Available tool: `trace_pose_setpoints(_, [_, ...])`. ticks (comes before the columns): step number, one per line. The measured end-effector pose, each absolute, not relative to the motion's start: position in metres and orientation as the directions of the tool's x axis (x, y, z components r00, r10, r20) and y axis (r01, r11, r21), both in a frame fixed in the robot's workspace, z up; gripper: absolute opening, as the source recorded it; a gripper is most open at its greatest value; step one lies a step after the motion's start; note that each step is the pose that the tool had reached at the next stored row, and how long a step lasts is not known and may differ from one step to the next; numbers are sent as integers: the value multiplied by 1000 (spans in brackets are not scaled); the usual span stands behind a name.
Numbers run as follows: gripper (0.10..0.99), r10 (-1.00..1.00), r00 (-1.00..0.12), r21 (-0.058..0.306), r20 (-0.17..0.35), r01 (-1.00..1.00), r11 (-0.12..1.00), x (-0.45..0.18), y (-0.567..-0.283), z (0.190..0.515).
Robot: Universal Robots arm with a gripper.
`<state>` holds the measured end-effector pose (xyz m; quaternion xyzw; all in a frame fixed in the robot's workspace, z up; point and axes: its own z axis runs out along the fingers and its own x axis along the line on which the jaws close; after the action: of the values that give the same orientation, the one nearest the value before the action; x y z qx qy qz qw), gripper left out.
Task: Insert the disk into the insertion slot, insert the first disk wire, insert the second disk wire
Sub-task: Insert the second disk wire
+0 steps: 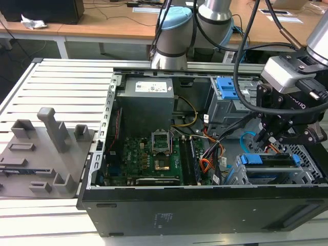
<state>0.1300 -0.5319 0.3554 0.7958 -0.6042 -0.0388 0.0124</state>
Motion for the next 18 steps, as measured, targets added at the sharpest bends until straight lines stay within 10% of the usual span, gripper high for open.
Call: trace_pose_setpoints(18, [165,-994,96,67,-47,-993,-99,130,-536,355])
